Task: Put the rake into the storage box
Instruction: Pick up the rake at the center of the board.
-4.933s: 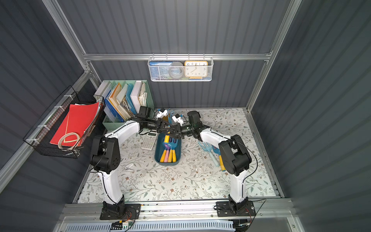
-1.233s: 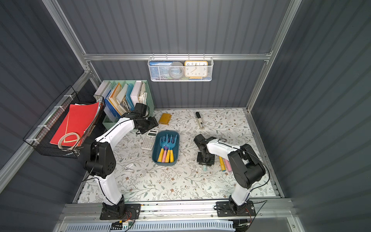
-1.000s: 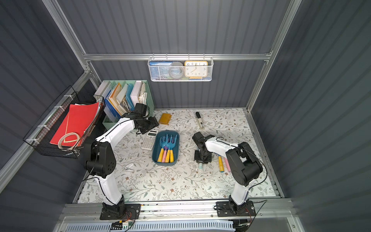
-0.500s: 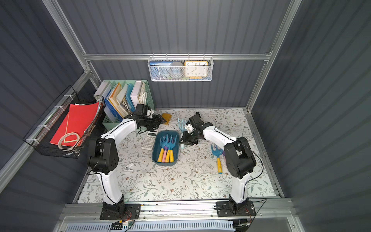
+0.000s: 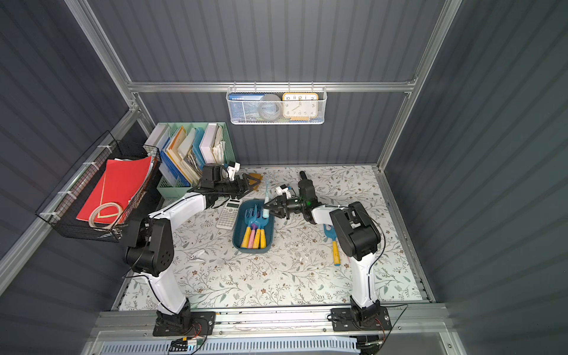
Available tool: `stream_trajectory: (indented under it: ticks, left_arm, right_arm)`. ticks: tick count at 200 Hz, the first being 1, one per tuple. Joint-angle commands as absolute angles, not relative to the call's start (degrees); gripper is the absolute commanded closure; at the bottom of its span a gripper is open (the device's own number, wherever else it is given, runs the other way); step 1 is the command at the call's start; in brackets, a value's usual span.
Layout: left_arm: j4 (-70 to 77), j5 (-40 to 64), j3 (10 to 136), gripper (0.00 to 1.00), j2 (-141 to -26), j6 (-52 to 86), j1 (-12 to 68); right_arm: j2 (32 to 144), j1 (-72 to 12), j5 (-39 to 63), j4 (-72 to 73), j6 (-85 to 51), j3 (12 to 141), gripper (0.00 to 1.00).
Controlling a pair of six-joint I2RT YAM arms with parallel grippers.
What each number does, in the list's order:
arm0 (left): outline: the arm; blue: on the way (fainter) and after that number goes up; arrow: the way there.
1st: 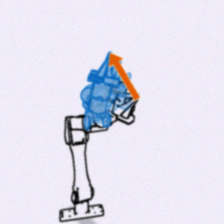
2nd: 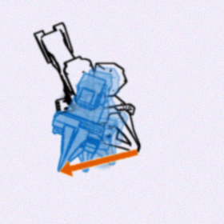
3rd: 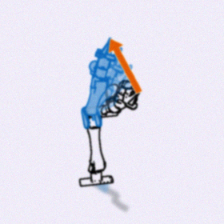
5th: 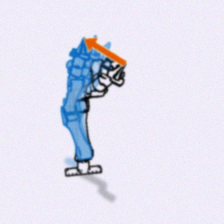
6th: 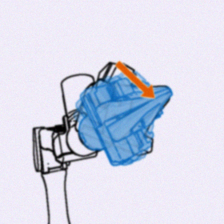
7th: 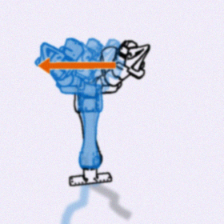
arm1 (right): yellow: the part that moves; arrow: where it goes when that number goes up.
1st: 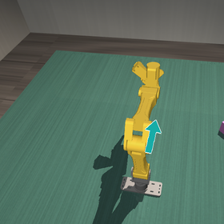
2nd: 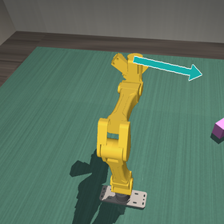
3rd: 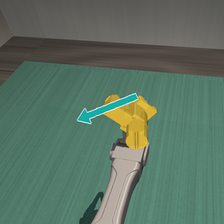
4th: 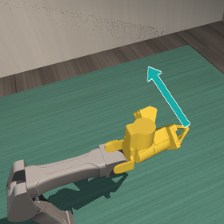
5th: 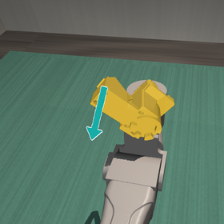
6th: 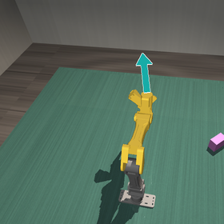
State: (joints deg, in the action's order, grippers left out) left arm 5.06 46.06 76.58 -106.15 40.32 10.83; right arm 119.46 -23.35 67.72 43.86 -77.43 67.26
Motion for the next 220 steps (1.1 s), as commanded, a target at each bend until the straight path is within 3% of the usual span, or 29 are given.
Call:
stream_trajectory:
  ticks: [1, 52, 119, 145, 169, 186, 206, 220]
  left_arm:
    - [11.0, 53.0, 77.1, 0.22, -104.7, 40.2, 10.6]
    - [-12.0, 58.6, 89.7, 0.3, -110.4, 29.1, 10.7]
    - [-15.5, 64.3, 93.7, 0.43, -114.0, 28.1, 11.5]
    - [-19.0, 66.1, 95.6, 0.44, -115.3, 26.0, 12.4]
    - [-20.8, 67.6, 95.6, 0.51, -115.6, 25.0, 12.9]
    - [-21.2, 67.9, 94.9, 0.61, -115.2, 24.6, 13.1]
    - [-24.9, 67.9, 94.8, 0.85, -114.1, 21.8, 13.0]
    - [-29.2, 65.4, 94.7, 0.94, -112.8, 18.8, 13.1]
  right_arm:
    - [121.0, -23.5, 70.8, 68.1, -93.7, 68.5, 0.99]
    - [120.7, -23.7, 71.0, 68.9, -92.9, 71.7, 0.98]
    - [118.4, -24.8, 71.4, 59.5, -84.8, 75.0, 0.97]
    - [116.9, -24.9, 70.9, 51.7, -78.5, 76.3, 0.97]
    - [114.3, -25.5, 69.3, 39.4, -68.3, 76.8, 0.97]
    - [112.7, -25.9, 68.0, 27.2, -59.3, 78.3, 0.96]
    - [110.6, -26.1, 65.9, 15.6, -50.2, 79.4, 0.95]
    - [109.5, -26.1, 63.9, 7.8, -44.2, 80.4, 0.93]
